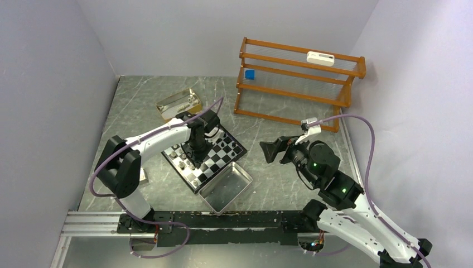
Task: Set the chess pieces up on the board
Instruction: Place the chess piece on the chessboard, then pick up the chess piece from the storage box.
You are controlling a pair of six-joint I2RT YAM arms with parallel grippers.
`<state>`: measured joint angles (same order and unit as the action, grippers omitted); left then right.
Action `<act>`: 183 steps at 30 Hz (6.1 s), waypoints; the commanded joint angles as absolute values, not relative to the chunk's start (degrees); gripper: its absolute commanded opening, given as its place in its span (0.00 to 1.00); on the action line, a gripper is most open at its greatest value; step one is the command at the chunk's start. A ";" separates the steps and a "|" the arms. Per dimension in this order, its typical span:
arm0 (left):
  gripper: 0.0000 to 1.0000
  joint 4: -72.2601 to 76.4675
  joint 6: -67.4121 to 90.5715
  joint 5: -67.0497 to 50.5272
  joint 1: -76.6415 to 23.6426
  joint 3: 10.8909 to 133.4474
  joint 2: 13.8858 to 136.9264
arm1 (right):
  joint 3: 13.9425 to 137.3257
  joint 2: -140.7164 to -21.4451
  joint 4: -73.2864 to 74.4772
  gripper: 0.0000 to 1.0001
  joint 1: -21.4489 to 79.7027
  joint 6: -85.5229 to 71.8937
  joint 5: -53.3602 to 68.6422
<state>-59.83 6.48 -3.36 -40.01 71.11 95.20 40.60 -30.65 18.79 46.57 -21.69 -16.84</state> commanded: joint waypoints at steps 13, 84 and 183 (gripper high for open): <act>0.14 -60.90 7.67 2.73 -44.08 70.47 99.39 | 44.25 -30.70 20.48 1.00 46.67 -22.09 -19.73; 0.18 -62.67 9.18 8.46 -47.47 73.70 105.20 | 43.32 -28.35 22.18 1.00 46.69 -25.31 -17.96; 0.41 -17.58 -3.39 -4.73 -10.55 107.81 129.90 | 47.54 -43.89 21.37 1.00 46.67 -25.05 -18.36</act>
<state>-20.58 -0.36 -0.91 -11.00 104.68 127.98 45.32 -43.59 22.94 46.59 -25.45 -17.39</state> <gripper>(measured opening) 0.415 0.997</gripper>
